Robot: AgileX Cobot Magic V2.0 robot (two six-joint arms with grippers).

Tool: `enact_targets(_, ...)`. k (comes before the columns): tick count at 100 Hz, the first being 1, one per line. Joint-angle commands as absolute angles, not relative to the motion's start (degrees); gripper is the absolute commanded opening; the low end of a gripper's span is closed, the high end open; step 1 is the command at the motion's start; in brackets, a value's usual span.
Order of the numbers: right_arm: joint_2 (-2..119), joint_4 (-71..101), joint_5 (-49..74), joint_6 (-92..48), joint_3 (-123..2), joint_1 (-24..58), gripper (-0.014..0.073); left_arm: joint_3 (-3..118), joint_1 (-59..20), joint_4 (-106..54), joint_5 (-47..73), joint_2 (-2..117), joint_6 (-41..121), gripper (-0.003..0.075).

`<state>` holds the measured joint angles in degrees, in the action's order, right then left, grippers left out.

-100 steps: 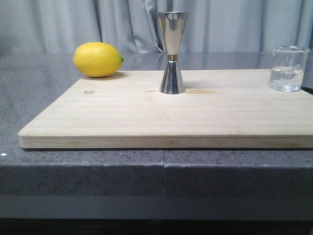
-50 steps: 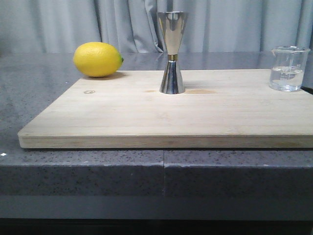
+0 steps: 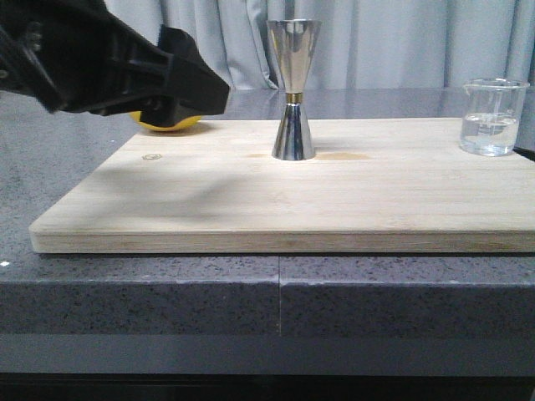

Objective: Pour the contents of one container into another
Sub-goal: 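Reach the left gripper to the silver jigger and close around its waist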

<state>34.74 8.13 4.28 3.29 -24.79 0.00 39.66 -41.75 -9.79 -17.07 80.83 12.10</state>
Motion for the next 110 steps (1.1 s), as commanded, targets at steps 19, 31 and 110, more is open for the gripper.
enact_targets(19,35.4,7.5,3.0,3.1,-26.9,-0.3,0.0425,47.9,-42.2,-5.5,-22.7,85.1,9.9,0.0606)
enact_targets(31,35.8,7.4,2.9,3.1,-26.9,-0.3,0.0425,49.2,-42.2,1.4,-25.7,87.2,2.1,0.0606)
enact_targets(110,39.4,6.2,2.3,3.1,-26.9,-0.3,0.0424,56.0,-39.2,25.6,-40.2,100.5,-21.9,0.0606)
